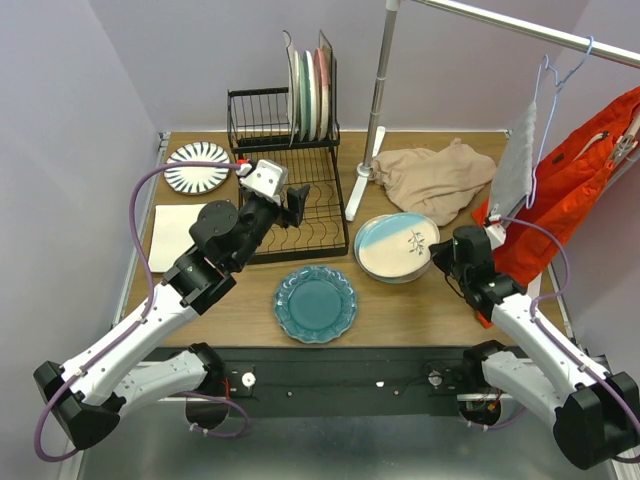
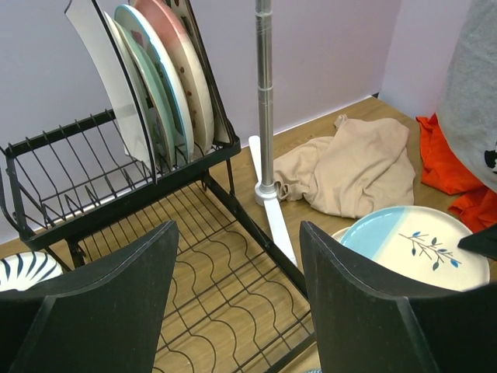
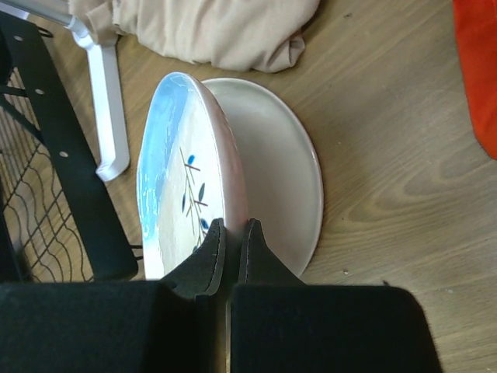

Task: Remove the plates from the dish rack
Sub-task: Place the plate at the center of the board.

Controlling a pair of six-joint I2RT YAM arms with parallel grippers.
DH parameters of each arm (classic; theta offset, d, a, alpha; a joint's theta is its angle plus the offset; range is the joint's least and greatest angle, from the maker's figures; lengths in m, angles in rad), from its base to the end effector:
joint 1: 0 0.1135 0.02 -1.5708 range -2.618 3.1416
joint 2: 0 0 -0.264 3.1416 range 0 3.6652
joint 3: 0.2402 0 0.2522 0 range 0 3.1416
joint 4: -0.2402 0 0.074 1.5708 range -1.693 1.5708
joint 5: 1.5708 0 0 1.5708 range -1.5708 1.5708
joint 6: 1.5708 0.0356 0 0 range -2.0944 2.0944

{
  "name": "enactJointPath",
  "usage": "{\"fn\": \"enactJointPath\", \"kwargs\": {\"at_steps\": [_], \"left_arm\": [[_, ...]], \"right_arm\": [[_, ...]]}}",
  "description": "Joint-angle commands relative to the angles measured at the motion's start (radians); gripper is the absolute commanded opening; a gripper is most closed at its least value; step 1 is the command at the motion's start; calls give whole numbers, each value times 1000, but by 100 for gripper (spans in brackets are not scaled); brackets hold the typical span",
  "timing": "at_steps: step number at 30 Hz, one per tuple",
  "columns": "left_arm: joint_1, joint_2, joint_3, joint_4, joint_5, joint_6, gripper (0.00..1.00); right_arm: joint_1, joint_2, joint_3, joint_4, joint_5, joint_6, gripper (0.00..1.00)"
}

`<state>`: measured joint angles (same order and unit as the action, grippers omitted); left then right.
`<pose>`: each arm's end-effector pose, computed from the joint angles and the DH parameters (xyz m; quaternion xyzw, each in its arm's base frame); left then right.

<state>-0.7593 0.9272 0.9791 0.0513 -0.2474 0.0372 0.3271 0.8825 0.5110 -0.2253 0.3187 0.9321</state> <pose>0.1591 -0.1390 0.4085 0.1733 0.6481 -0.1830 0.7186 0.1849 0.0510 0.2238 0.3308 0.8108 0.1587 0.4560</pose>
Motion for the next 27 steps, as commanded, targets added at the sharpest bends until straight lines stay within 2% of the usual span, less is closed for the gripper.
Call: {"fn": "enactJointPath", "kwargs": {"at_steps": [1,6,10,22,27], "left_arm": [[5,-24,-11,33,-13,9,73],[3,-18,-11,30,-4,7,73],[5,-25,-14,32,-1,4,72],[5,-30,-14,35,2,0,73],[5,-30,-16,35,3,1,72]], "right_arm": [[-3,6,3,158,22,39,1],[-2,3,-25,164,22,88,4],[-2,-11,-61,162,26,131,15],[-3,-31,-189,161,-9,197,34],[-3,-43,-218,162,8,206,36]]}}
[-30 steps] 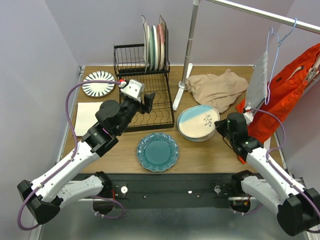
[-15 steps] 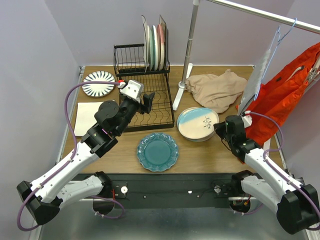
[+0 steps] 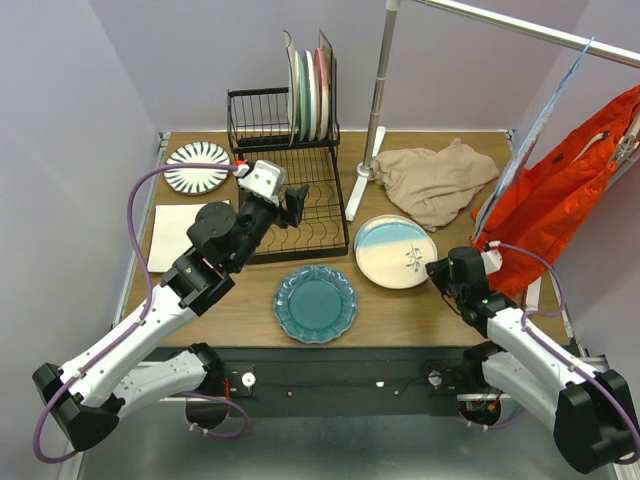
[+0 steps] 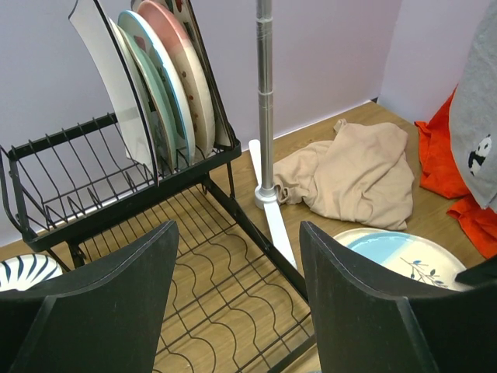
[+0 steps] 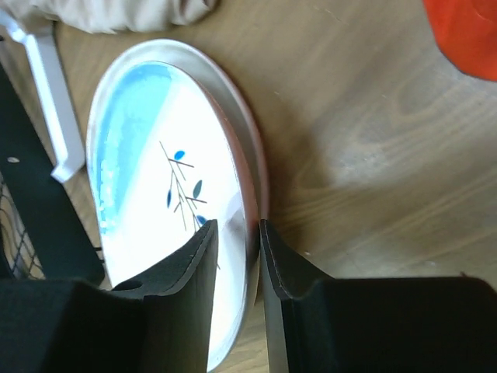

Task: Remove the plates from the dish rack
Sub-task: Place the plate at the center of the board.

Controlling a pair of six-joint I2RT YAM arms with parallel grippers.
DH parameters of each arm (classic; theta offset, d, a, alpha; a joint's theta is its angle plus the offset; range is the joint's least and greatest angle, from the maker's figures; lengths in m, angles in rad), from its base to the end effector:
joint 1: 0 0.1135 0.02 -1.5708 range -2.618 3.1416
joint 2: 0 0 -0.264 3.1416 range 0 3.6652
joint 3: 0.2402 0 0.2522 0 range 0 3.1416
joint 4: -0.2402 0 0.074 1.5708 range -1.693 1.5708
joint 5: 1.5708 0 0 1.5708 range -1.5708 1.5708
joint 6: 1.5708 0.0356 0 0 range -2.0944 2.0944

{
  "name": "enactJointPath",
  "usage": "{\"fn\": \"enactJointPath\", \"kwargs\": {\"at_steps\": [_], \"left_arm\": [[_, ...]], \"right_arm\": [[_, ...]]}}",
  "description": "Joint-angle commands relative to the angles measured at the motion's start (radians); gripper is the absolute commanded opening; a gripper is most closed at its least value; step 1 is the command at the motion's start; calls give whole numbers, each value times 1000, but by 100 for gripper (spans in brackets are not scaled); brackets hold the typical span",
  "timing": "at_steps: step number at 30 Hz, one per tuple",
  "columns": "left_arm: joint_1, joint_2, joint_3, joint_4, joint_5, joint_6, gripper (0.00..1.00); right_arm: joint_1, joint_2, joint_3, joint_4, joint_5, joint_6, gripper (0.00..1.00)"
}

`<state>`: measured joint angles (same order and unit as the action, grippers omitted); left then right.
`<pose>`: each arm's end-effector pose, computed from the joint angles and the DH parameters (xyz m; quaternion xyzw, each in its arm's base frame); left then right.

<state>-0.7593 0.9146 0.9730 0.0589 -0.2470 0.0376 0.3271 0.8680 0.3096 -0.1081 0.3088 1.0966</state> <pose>0.1567 -0.1367 0.4096 0.1710 0.6434 -0.1853 0.7228 0.1680 0.0456 0.1693 0.3959 0.7986 0.1773 0.4172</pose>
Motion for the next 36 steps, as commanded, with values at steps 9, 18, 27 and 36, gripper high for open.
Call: {"fn": "enactJointPath", "kwargs": {"at_steps": [9,18,27,36], "left_arm": [[3,-19,-10,24,0,2,72],[5,-11,-11,19,-11,1,72],[5,-16,-13,16,-15,2,72],[3,-11,-13,18,-12,8,72]], "right_arm": [[-2,3,-23,45,44,34,36],[-2,68,-7,44,35,3,35],[-3,121,37,44,42,-37,27],[-2,183,97,48,49,-104,29]]}}
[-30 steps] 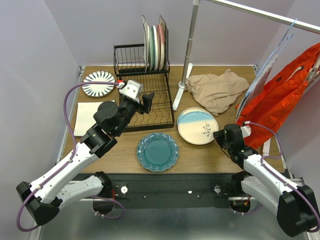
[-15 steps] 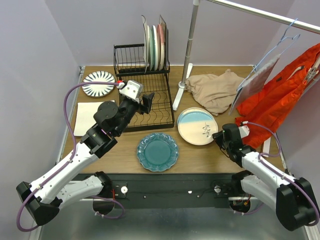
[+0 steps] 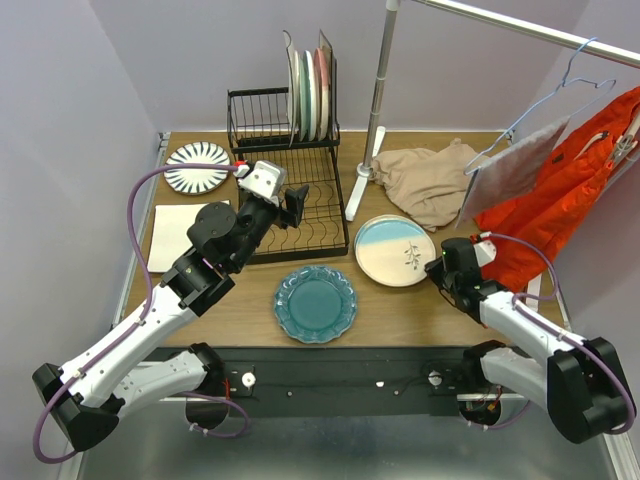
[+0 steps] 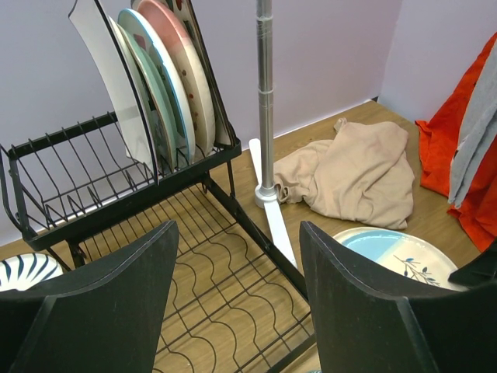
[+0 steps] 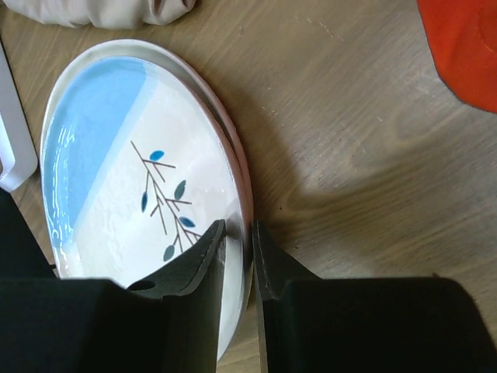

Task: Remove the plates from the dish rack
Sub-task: Place the plate at the center of the board.

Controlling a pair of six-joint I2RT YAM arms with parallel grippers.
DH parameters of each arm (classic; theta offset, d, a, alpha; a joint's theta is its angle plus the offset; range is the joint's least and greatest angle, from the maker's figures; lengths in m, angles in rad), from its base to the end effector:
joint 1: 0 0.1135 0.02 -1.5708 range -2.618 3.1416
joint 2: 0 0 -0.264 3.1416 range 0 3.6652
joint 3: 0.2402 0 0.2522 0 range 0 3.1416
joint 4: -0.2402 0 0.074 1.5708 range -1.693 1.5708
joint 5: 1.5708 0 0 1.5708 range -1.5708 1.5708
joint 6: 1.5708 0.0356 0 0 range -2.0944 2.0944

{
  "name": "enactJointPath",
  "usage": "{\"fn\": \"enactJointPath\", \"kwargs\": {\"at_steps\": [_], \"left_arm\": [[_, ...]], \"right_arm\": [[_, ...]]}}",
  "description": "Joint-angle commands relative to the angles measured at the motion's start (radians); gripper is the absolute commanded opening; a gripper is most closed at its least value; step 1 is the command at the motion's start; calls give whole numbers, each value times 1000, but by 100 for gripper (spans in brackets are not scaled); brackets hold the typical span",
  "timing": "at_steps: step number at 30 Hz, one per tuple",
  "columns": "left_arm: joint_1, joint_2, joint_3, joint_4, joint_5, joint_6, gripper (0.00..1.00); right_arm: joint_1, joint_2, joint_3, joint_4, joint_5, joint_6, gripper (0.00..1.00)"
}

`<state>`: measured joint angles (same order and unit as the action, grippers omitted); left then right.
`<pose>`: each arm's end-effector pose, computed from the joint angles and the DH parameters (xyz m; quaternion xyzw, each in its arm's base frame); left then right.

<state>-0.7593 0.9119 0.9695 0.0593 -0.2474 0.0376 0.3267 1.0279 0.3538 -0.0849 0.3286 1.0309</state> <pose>0.1563 -0.1363 0.4089 0.1709 0.6436 -0.1851 0.7227 0.1842 0.0503 0.1594 0.3732 0.8285 0.1276 0.3975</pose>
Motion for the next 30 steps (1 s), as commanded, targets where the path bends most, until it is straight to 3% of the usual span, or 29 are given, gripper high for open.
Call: {"fn": "enactJointPath", "kwargs": {"at_steps": [1,9,16,30], "left_arm": [[5,-7,-8,17,-12,8,72],[5,-7,-9,17,-23,10,73],[5,-10,-11,16,-27,13,72],[5,-22,-15,19,-38,15,72]], "right_arm": [[-3,24,57,25,21,-57,32],[-2,58,122,-76,6,-78,36],[-2,27,111,-78,6,-58,32],[-2,123,128,-75,10,-34,28]]}}
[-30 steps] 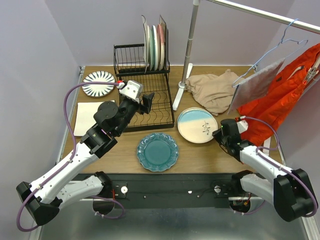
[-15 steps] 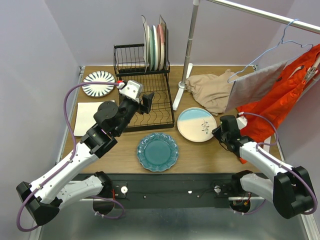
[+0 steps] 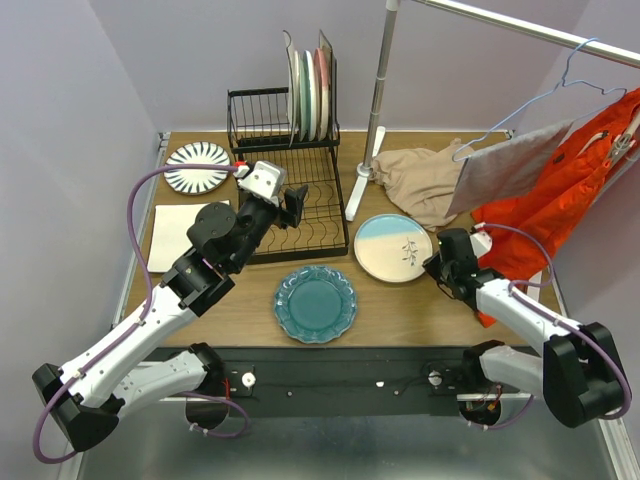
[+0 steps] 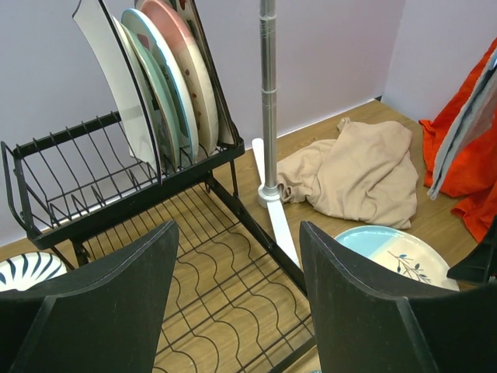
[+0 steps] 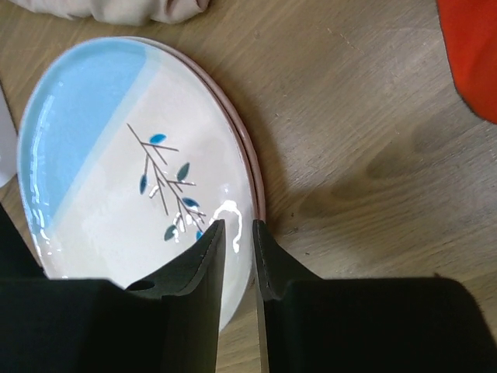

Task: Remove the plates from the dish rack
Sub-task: Place the plate at the center of the board.

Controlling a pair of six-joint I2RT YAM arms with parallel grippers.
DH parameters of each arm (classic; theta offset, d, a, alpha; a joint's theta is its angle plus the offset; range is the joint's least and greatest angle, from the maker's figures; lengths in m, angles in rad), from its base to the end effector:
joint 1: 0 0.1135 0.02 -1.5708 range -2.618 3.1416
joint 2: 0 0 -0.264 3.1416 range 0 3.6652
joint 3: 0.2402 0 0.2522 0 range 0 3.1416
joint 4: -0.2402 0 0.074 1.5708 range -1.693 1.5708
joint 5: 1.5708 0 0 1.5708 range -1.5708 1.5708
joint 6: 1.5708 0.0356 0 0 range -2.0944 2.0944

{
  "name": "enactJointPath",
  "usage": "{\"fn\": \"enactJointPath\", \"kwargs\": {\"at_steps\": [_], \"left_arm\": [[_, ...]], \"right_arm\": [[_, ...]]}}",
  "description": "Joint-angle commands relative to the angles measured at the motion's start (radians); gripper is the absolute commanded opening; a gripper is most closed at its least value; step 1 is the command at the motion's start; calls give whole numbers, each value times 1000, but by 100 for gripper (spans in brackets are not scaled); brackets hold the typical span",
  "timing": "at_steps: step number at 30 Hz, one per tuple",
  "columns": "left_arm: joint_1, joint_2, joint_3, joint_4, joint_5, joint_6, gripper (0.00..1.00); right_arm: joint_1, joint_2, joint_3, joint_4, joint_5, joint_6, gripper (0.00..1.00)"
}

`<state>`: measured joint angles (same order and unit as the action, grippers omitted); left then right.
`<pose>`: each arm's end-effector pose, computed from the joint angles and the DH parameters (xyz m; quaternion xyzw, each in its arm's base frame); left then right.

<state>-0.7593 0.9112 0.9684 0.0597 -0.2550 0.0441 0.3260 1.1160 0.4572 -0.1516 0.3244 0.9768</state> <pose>0.1564 -0.1360 0.4087 0.1703 0.6439 -0.1803 0.7238 0.2014 0.0561 0.1701 0.3498 0.8492 0.1028 0.3822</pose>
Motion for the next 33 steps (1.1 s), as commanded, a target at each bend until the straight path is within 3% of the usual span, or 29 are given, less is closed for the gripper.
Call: {"fn": "enactJointPath", "kwargs": {"at_steps": [1,14,18,21,23,26,28,33], "left_arm": [[3,-23,-16,19,-32,11,73],[5,-17,-20,20,-46,20,72],[5,-28,-10,20,-62,10,73],[37,-5,109,-79,-69,-39,72],[76,8,168,-104,-35,-88,72],[153,61,286,-144,48,-145,71],[201,132,390,-179,132,-170,69],[244,331,616,-224,122,-121,66]], "right_arm": [[-1,41,26,-5,18,22,28],[-1,-15,80,-46,21,-41,27],[-1,-71,129,-101,-42,-96,34],[-1,-100,190,-134,-172,-197,43],[-1,-99,228,-164,-296,-271,64],[-1,-96,276,-184,-454,-335,82],[1,-113,287,-189,-493,-354,87],[1,-208,287,-189,-533,-383,99]]}}
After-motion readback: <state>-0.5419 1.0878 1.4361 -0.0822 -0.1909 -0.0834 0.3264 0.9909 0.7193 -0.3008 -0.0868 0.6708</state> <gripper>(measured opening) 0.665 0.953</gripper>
